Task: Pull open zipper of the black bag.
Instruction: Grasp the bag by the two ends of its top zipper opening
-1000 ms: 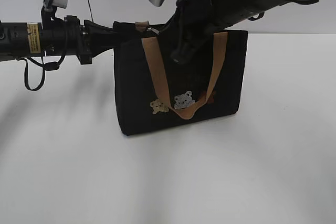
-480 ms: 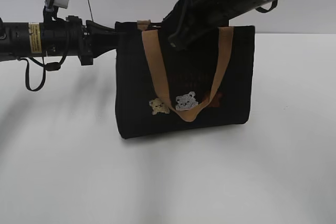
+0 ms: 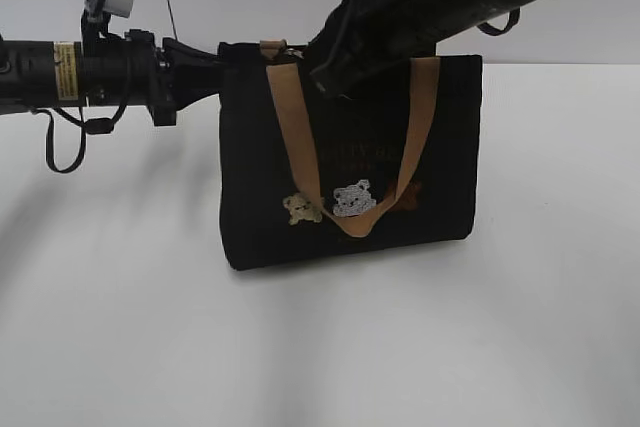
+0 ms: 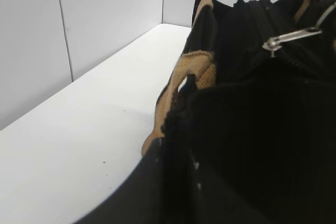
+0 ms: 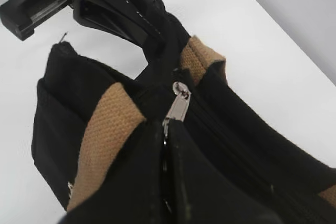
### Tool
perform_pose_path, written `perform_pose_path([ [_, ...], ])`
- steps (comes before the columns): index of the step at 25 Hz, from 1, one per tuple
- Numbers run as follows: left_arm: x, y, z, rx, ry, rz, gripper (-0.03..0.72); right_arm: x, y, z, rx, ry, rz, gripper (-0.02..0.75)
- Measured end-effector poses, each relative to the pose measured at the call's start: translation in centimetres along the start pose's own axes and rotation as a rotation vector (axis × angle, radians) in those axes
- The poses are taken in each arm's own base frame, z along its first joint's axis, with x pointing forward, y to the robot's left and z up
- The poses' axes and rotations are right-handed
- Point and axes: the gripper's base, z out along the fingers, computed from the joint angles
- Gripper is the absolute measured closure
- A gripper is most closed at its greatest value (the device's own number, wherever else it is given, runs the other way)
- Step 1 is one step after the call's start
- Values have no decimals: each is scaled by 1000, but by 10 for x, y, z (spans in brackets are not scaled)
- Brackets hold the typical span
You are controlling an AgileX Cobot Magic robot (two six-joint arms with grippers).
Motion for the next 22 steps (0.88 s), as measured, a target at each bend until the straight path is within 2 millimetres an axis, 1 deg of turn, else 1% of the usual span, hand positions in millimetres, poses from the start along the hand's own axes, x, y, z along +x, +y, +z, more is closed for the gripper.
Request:
perform_pose_path([
  [6, -7, -2, -2, 4, 25, 46, 645, 0, 0, 0, 1, 0, 31, 752],
  [14, -7, -3, 0, 9, 31, 51, 645, 0, 0, 0, 2, 0, -1, 730],
  [22, -7, -4, 0, 16, 36, 57, 645, -2, -2, 0, 17, -13, -3, 724],
])
